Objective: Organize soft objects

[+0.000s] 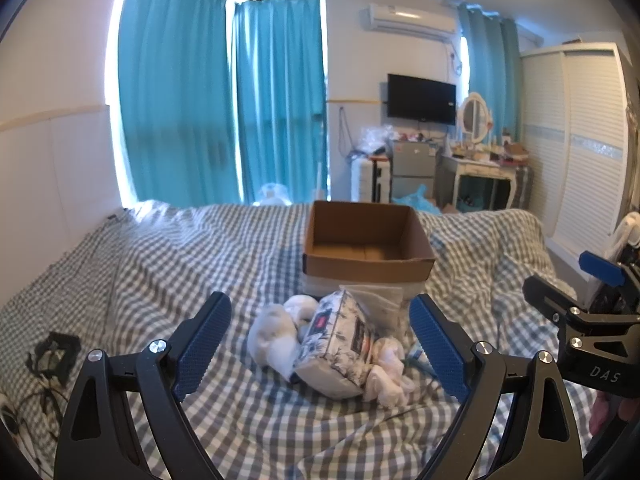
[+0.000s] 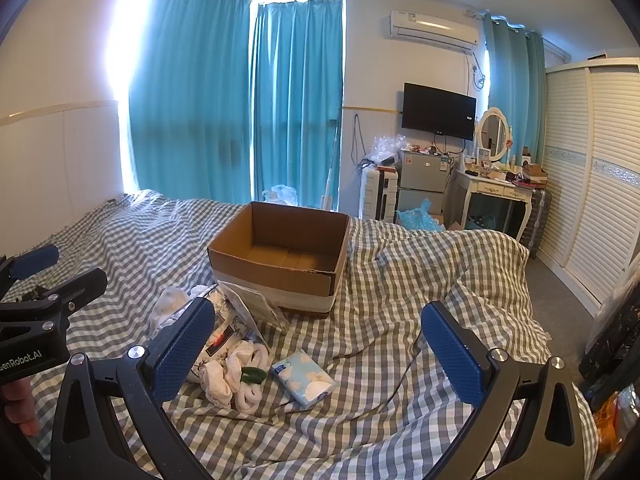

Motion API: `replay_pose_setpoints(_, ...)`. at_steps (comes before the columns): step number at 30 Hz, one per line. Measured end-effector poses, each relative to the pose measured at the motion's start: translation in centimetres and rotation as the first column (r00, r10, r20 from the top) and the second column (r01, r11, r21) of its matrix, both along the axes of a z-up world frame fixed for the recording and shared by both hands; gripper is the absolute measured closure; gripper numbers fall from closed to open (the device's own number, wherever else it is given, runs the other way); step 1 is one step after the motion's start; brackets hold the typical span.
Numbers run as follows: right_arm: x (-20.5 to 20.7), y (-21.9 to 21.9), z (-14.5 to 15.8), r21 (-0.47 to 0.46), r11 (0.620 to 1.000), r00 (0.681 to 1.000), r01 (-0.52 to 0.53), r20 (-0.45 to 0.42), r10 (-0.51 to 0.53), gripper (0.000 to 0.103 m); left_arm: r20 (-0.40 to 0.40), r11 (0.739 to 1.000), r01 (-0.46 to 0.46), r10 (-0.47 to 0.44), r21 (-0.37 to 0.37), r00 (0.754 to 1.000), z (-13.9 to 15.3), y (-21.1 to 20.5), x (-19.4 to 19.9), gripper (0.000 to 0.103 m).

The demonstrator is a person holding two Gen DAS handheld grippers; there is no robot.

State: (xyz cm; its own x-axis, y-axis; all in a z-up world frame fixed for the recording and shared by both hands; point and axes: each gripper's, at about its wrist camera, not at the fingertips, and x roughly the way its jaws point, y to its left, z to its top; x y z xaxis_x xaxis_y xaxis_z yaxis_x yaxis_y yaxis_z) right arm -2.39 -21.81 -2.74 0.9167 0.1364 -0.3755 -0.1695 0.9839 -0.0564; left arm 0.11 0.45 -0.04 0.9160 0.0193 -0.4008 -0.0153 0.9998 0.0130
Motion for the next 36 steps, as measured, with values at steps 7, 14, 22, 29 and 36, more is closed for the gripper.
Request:
replay_pose_setpoints(7, 0.02, 0.03, -0.09, 0.000, 1.000, 1.000, 0.001, -0.001, -0.001, 0.000, 0.000, 1.000, -0.001, 0.001, 0.000, 1.000, 0.04, 0.06, 0.03, 0.011)
replay_pose_setpoints(14, -0.03, -0.04, -0.30, 0.001, 1.000, 1.000, 0.002, -0.003, -0.002, 0.000, -0.002, 1.000, -0.005, 0.005, 0.002, 1.000, -0.08, 0.13, 0.10, 0.011)
replay_pose_setpoints(22, 0.05, -0.10, -0.39, 0.001, 1.000, 1.000, 0.001, -0.007, -0.001, 0.000, 0.000, 1.000, -0.003, 0.003, 0.004, 1.000, -0.07, -0.03, -0.03, 0.011)
replay_pose_setpoints(29, 0.17, -0.14, -0.26, -0.004, 1.000, 1.000, 0.000, -0.008, 0.000, 0.000, 0.000, 1.000, -0.003, 0.003, 0.008, 1.000, -0.07, -0.16, 0.11, 0.011)
replay_pose_setpoints(36, 0.26, -0.05, -0.16, -0.005, 1.000, 1.000, -0.001, -0.014, 0.001, 0.000, -0.003, 1.000, -0.006, 0.006, 0.009, 1.000, 0.05, -0.14, 0.22, 0.011)
